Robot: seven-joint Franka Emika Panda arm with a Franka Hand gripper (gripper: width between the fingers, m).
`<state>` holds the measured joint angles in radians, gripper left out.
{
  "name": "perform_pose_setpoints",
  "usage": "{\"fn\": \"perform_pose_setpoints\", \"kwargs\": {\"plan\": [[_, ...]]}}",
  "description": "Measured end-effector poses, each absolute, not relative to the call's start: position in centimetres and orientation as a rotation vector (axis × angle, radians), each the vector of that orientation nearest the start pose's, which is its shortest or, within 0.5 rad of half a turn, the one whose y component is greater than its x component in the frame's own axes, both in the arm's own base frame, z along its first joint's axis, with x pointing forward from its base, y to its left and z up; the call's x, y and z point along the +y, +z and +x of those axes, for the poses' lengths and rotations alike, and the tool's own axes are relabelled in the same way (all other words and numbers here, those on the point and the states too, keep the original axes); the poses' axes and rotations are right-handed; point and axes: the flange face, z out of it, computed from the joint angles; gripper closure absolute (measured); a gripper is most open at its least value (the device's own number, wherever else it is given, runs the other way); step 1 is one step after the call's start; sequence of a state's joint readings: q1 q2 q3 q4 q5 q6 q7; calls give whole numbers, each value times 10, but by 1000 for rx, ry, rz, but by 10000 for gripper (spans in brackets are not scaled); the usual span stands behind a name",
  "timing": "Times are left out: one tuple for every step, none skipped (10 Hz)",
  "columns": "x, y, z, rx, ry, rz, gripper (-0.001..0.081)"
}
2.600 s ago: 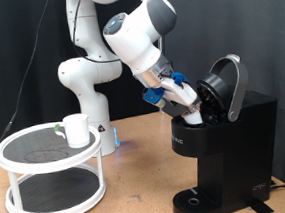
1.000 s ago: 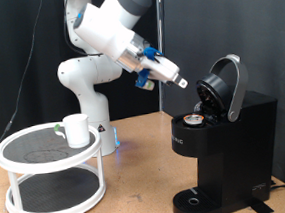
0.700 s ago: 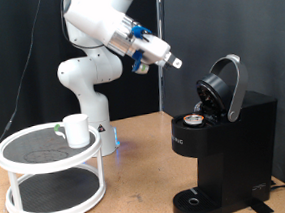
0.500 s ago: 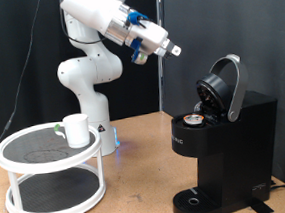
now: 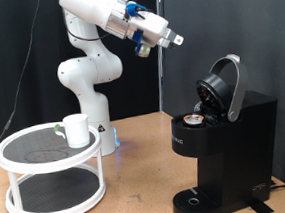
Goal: Make a cup of coffee with the keurig machine
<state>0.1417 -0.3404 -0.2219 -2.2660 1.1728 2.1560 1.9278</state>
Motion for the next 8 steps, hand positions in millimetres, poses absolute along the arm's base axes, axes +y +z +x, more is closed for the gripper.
{"fn": "perform_pose_setpoints", "kwargs": {"plan": [[1,549,486,2098,967,-550,72],[12,558,490,2123,990,-529,72],[24,565,494,2157,997,-519,72],[36,572,498,2191,980,-517,72],[49,578,501,2226,948,-539,72],[62,584,504,2272,881,-614,72],[74,590,507,2318,802,-697,72],[87,595,511,2345,745,-754,72]]}}
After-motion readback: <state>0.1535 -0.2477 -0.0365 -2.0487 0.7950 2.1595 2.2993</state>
